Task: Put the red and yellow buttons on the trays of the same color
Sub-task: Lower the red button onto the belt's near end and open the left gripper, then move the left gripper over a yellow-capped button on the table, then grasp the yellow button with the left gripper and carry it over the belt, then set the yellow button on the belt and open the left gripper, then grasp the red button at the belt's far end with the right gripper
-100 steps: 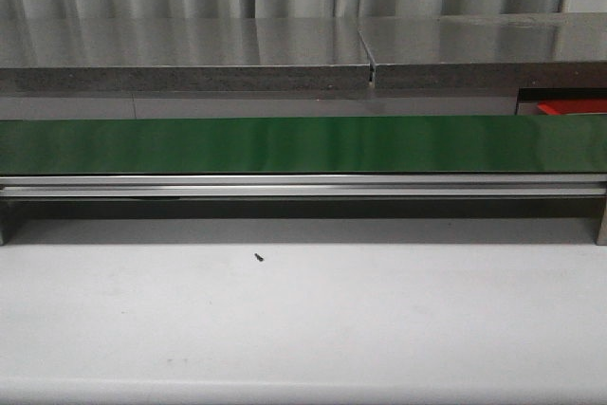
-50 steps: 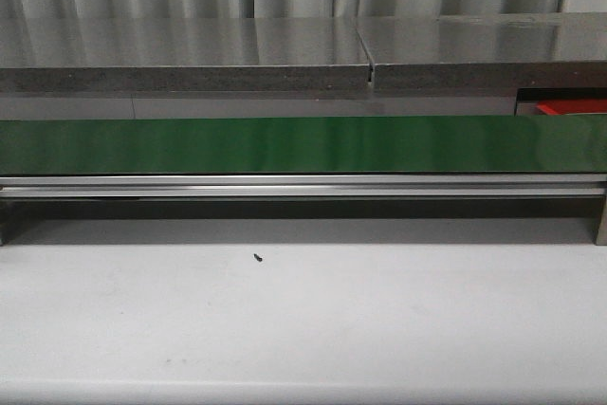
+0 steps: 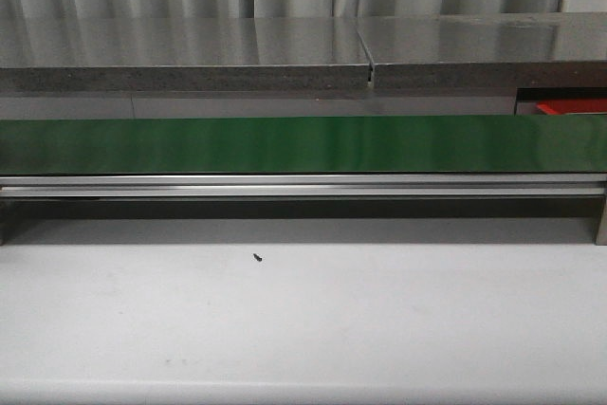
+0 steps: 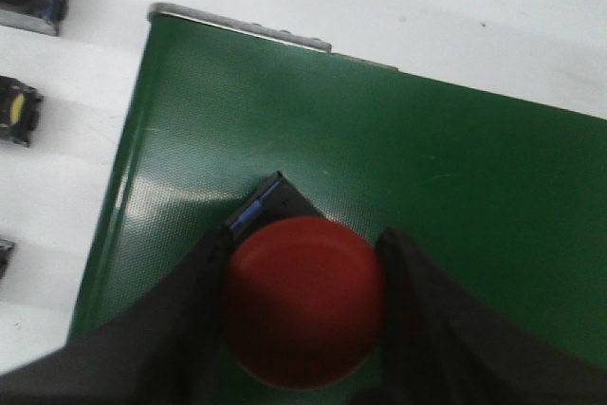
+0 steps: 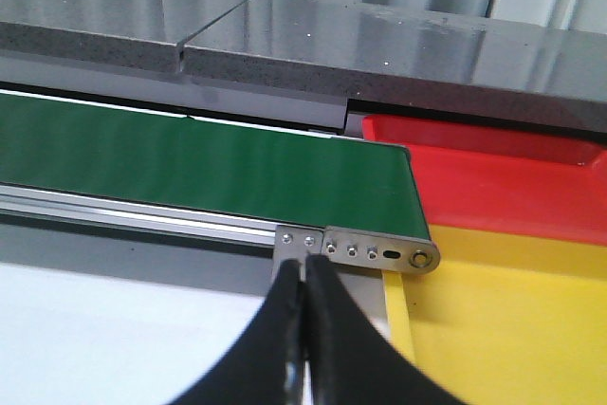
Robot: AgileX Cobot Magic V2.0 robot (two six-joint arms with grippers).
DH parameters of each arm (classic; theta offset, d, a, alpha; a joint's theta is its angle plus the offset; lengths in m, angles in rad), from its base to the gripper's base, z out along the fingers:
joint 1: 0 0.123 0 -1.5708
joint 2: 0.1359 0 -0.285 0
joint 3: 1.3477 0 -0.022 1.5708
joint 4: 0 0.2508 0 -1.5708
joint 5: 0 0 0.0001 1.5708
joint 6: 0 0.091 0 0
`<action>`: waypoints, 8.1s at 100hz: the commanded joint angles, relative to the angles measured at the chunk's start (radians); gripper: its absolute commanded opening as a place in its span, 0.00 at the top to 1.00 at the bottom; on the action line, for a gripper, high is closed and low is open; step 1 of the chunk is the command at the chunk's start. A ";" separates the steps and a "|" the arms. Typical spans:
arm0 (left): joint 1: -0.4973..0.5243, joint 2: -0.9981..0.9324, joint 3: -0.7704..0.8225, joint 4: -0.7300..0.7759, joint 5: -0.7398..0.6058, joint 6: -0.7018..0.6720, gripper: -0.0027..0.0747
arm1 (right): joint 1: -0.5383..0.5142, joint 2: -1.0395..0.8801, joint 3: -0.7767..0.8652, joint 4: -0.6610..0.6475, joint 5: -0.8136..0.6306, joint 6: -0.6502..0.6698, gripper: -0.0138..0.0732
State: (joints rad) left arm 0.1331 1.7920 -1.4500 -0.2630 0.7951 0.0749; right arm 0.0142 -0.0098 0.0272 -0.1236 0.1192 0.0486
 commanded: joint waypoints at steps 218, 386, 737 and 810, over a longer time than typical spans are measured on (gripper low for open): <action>0.475 -0.015 0.110 0.126 0.019 -0.023 0.09 | 0.002 -0.018 0.000 -0.004 -0.080 0.003 0.95; 0.116 -0.175 0.081 0.037 -0.128 0.013 0.99 | 0.002 -0.018 0.000 -0.004 -0.080 0.003 0.95; -0.260 -1.361 1.027 0.047 -0.542 0.058 0.99 | 0.002 1.022 -0.861 0.145 0.487 0.001 0.12; -0.260 -1.361 1.028 0.047 -0.542 0.058 0.99 | 0.002 1.545 -1.306 0.308 0.563 -0.193 0.16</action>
State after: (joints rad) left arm -0.1207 0.4277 -0.3947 -0.2036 0.3370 0.1339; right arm 0.0142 1.5165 -1.1968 0.1725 0.6954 -0.1241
